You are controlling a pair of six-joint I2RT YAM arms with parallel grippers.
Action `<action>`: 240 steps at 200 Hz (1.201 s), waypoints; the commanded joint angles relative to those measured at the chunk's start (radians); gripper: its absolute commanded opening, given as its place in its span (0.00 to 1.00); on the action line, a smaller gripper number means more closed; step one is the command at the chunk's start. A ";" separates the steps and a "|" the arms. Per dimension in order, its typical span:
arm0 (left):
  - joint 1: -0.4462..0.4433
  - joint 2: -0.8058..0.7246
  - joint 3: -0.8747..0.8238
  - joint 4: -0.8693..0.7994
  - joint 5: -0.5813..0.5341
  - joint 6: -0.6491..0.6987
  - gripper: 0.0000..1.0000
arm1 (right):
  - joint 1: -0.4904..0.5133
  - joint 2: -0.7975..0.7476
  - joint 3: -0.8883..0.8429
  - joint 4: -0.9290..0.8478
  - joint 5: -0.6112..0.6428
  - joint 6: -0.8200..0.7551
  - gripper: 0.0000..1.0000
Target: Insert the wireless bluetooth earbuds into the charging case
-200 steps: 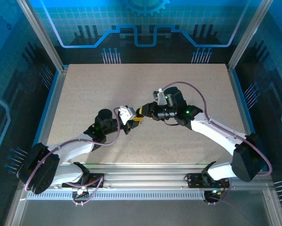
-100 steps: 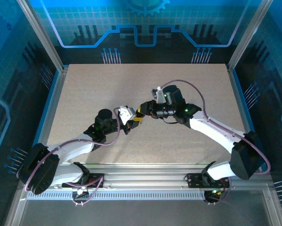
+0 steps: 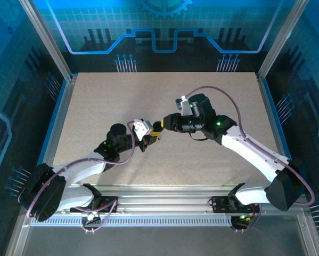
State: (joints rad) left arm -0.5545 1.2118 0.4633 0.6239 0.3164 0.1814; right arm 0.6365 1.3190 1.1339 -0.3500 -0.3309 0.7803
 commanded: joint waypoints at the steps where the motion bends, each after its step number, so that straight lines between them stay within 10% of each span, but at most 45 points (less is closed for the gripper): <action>1: 0.009 -0.044 -0.028 0.010 -0.036 -0.057 0.11 | 0.020 -0.024 0.069 -0.163 0.076 -0.124 0.33; 240: 0.114 -0.357 -0.045 -0.430 -0.232 -0.314 0.11 | 0.032 0.191 0.301 -0.515 0.175 -0.626 0.37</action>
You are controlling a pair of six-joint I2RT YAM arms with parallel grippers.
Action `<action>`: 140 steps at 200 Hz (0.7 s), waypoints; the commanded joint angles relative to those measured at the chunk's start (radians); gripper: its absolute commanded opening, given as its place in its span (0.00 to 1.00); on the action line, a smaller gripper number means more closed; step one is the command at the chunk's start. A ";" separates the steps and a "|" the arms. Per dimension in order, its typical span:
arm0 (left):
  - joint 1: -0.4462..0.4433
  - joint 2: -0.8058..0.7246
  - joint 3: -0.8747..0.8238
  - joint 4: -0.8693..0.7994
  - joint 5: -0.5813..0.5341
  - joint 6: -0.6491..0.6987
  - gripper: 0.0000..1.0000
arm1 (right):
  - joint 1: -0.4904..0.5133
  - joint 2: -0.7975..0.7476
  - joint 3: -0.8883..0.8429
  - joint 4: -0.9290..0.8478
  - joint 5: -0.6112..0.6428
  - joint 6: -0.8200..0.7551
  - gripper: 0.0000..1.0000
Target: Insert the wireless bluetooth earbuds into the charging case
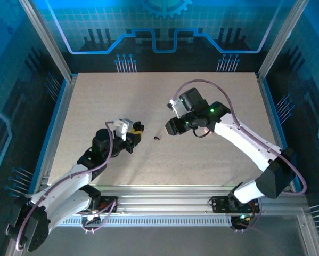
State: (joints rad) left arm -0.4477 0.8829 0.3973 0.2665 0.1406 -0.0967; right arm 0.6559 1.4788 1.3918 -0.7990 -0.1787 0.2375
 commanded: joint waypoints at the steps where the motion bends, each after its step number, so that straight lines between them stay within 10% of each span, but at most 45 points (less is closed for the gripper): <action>1: 0.007 -0.028 0.023 -0.074 -0.057 -0.036 0.11 | 0.013 0.033 0.044 -0.068 0.023 -0.085 0.37; 140: 0.008 -0.082 0.033 -0.239 -0.164 -0.068 0.10 | 0.067 0.419 0.269 -0.137 0.087 -0.243 0.39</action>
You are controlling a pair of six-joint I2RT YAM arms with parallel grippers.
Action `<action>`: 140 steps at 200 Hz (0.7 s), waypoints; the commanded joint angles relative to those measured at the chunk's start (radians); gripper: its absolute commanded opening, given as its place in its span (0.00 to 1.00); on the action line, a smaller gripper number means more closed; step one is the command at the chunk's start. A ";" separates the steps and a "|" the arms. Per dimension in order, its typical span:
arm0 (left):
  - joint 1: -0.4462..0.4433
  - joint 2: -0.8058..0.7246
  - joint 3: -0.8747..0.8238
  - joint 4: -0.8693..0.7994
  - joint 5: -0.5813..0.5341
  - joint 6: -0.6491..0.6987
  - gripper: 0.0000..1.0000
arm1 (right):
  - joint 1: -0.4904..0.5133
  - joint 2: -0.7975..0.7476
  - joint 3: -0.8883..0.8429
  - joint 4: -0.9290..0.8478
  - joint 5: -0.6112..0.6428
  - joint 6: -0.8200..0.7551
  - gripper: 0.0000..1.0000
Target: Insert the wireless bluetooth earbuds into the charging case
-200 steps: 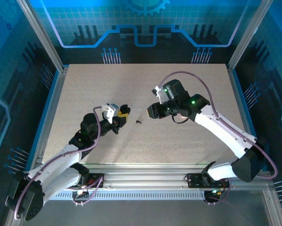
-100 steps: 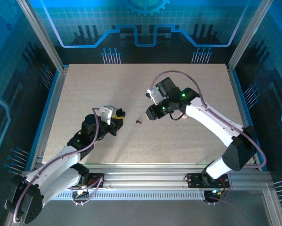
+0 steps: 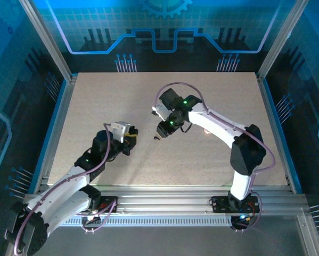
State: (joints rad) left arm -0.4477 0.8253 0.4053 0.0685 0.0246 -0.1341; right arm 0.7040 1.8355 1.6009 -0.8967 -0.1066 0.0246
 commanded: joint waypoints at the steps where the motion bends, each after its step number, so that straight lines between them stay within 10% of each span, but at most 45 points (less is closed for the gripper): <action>1: 0.009 -0.024 0.026 -0.043 -0.049 -0.031 0.10 | 0.020 0.065 0.062 -0.040 0.015 -0.030 0.39; 140: 0.014 -0.062 0.026 -0.089 -0.089 -0.024 0.10 | 0.040 0.379 0.282 -0.090 0.011 -0.064 0.40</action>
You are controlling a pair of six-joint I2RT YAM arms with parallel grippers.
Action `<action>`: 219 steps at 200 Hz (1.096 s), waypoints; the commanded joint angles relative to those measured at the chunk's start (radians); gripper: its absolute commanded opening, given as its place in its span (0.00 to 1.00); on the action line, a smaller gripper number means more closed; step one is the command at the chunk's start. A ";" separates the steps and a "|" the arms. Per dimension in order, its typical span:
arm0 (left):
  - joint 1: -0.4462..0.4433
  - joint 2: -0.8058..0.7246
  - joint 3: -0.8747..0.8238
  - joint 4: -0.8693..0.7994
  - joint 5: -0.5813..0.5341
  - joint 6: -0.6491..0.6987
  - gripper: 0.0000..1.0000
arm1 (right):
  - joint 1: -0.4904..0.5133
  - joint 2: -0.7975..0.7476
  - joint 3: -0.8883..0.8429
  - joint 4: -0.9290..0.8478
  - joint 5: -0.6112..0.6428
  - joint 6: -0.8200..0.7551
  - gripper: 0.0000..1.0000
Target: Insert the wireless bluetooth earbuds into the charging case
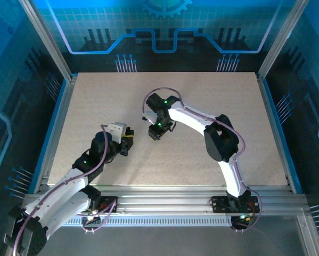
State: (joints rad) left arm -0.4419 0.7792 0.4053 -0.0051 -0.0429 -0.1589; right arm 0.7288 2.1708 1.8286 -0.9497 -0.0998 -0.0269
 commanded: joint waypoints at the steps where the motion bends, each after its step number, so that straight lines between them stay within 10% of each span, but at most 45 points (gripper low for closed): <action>1: 0.008 -0.016 0.026 -0.017 -0.021 0.002 0.10 | 0.015 0.046 0.055 -0.037 0.004 -0.014 0.40; 219: 0.015 -0.020 0.016 -0.034 -0.015 0.012 0.11 | 0.032 0.225 0.180 -0.084 0.098 -0.047 0.37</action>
State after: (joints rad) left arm -0.4374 0.7765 0.4053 -0.0257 -0.0490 -0.1566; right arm 0.7425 2.3627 1.9846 -0.9993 -0.0246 -0.0578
